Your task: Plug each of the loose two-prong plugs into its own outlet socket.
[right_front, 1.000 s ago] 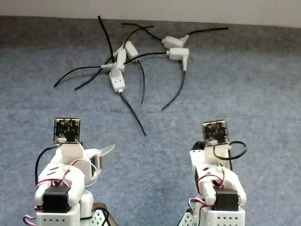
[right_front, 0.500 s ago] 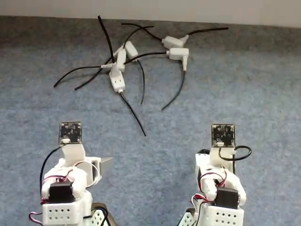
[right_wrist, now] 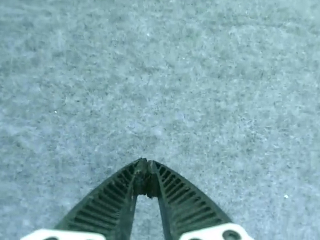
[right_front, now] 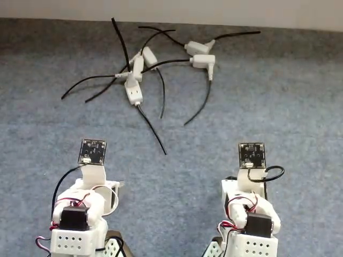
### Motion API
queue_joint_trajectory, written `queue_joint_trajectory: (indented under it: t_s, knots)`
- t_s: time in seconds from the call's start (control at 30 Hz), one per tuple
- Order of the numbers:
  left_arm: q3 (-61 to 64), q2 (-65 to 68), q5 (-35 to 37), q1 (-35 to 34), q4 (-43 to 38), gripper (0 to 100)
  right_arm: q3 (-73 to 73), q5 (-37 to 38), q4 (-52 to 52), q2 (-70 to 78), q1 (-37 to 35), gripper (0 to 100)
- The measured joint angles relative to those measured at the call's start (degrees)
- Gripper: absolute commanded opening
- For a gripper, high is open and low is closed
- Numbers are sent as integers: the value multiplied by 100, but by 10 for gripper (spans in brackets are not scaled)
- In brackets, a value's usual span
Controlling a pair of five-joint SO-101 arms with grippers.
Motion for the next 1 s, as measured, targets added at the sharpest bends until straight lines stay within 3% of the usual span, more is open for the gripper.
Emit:
queue_joint_trajectory:
  t_s: [1.0]
  knots:
    - [0,0,9,0,-18,27,18,0,18,0,0,9]
